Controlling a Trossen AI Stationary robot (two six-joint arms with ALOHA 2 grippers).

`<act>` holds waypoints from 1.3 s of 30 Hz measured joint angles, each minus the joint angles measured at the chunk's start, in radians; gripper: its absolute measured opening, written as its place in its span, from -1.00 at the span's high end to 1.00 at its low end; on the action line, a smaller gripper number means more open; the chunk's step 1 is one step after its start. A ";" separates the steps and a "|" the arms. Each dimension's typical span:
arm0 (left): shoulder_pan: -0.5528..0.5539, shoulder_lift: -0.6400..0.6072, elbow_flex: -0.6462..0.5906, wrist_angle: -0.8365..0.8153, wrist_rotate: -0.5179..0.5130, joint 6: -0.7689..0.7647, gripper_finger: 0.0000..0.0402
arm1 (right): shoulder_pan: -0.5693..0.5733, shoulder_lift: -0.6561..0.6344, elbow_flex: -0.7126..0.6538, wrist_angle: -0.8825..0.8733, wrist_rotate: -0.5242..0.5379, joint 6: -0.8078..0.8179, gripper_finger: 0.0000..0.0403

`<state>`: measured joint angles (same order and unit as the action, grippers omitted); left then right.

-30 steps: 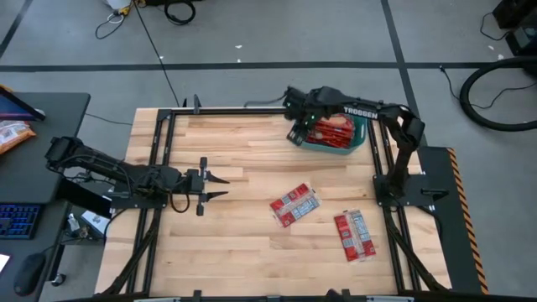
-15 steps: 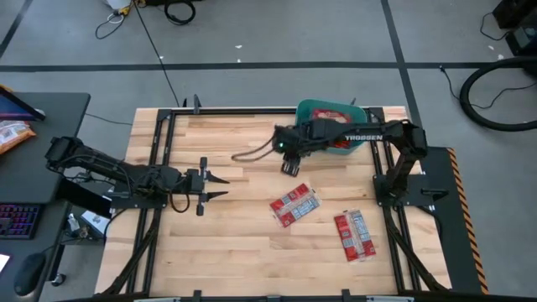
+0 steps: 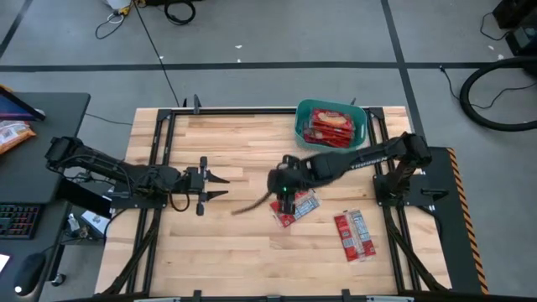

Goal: Sort popcorn bags into baskets
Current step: Put the red popcorn bag into the green bin

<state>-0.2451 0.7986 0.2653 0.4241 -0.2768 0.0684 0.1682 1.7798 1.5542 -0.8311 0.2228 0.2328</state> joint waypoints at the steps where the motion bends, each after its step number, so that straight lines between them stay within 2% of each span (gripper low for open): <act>1: 0.000 0.000 0.000 0.018 0.000 0.001 0.28 | 0.017 0.000 -0.017 0.019 0.000 0.001 0.23; 8: -0.001 0.007 0.001 0.141 0.014 0.054 0.28 | 0.107 0.001 -0.181 0.235 -0.098 0.001 0.23; 11: -0.001 0.035 0.001 0.191 0.035 0.099 0.28 | 0.140 0.002 -0.231 0.268 -0.116 0.001 0.23; 18: -0.001 0.174 0.002 0.393 0.128 0.197 0.28 | 0.221 0.001 -0.336 0.275 0.018 0.021 0.25; 25: 0.022 0.342 0.003 0.481 0.085 0.151 0.28 | 0.230 0.002 -0.464 0.271 0.071 0.086 0.29; 28: 0.056 0.395 0.044 0.420 0.063 0.052 0.28 | 0.217 0.002 -0.501 0.289 0.100 0.089 0.30; 31: 0.080 0.443 0.114 0.254 0.063 -0.014 0.28 | 0.190 0.002 -0.539 0.343 0.119 0.086 0.31; 39: 0.084 0.526 0.272 -0.071 0.065 -0.031 0.28 | 0.058 0.002 -0.621 0.587 0.129 -0.040 0.31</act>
<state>-0.1612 1.3242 0.5373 0.3528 -0.2122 0.0372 0.2258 1.7813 0.9334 -0.2440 0.3513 0.1926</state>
